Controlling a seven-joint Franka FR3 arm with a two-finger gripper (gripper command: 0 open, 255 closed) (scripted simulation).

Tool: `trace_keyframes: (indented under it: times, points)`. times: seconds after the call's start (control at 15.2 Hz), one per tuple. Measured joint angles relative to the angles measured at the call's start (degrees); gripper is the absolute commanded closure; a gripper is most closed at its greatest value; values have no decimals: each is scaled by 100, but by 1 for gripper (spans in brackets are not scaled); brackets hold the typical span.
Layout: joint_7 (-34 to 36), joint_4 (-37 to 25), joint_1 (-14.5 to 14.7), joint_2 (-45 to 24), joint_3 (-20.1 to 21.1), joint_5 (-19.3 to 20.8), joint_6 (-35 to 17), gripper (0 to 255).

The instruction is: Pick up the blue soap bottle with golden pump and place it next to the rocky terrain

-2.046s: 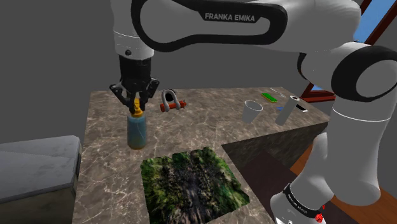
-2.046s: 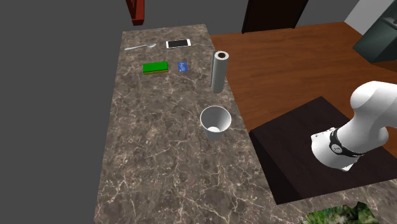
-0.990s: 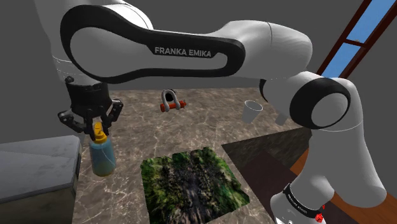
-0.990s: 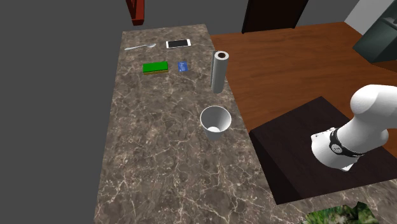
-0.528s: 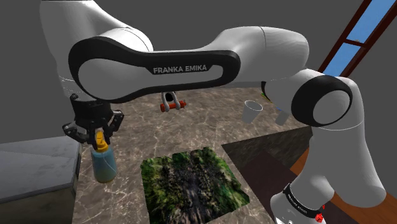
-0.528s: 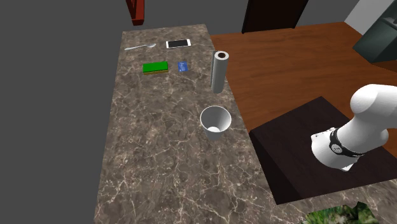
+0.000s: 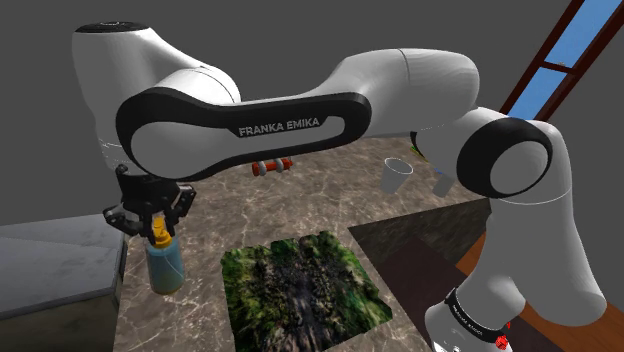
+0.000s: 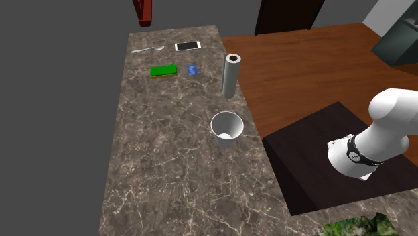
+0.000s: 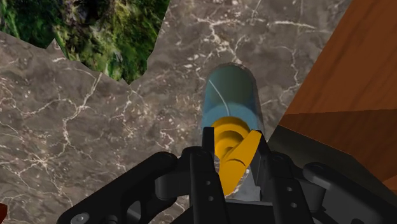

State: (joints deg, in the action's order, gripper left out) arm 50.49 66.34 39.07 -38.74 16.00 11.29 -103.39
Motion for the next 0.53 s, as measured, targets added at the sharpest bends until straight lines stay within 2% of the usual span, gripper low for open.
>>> trace_keyframes:
  times: [0.2, 0.26, 0.53]
  points:
    - [1, 10, -1, 3, 0, 0, -7, 255]
    - [1, 11, -1, 4, 0, 0, -8, 0]
    - [1, 10, -1, 4, 0, 0, -9, 0]
